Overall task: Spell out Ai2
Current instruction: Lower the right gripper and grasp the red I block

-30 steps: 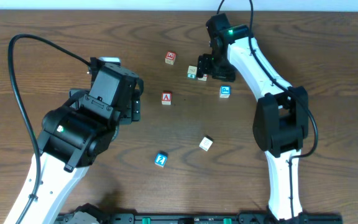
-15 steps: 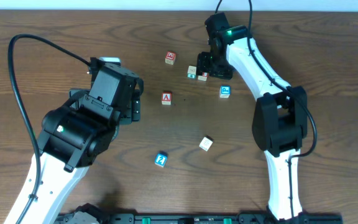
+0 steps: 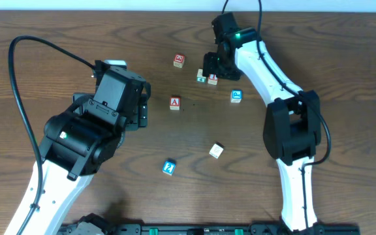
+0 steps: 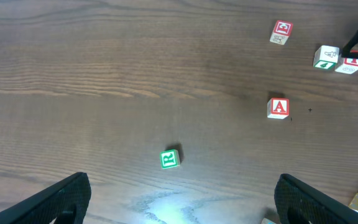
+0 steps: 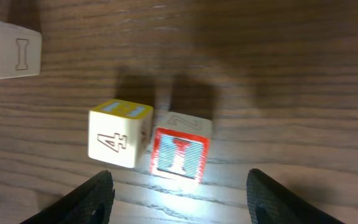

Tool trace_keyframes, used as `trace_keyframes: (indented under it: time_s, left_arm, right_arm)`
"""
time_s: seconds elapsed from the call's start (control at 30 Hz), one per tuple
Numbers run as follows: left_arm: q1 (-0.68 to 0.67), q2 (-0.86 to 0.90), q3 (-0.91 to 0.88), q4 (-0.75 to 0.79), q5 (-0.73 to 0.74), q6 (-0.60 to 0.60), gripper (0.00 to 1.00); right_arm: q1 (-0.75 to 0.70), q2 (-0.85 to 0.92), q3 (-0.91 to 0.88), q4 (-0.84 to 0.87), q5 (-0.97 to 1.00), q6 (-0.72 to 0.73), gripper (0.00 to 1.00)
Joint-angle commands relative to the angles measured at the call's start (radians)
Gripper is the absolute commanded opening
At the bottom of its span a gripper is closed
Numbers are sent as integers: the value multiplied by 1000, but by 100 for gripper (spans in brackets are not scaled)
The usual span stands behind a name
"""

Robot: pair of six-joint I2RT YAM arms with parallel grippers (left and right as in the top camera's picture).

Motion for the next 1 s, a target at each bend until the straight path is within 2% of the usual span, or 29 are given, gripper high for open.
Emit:
trace_keyframes:
  time_s: [0.0,0.33,0.97]
  left_arm:
    - [3,3,17,-6,-3,17,95]
    - [3,3,17,-8,0,17,95]
    - [3,3,17,-9,8,17,95]
  right_arm:
    - [15,11,-19,8,28,-12,68]
    - [13,11,-19,4,113,-23,68]
    - [14,13,-41,24,142,-19,68]
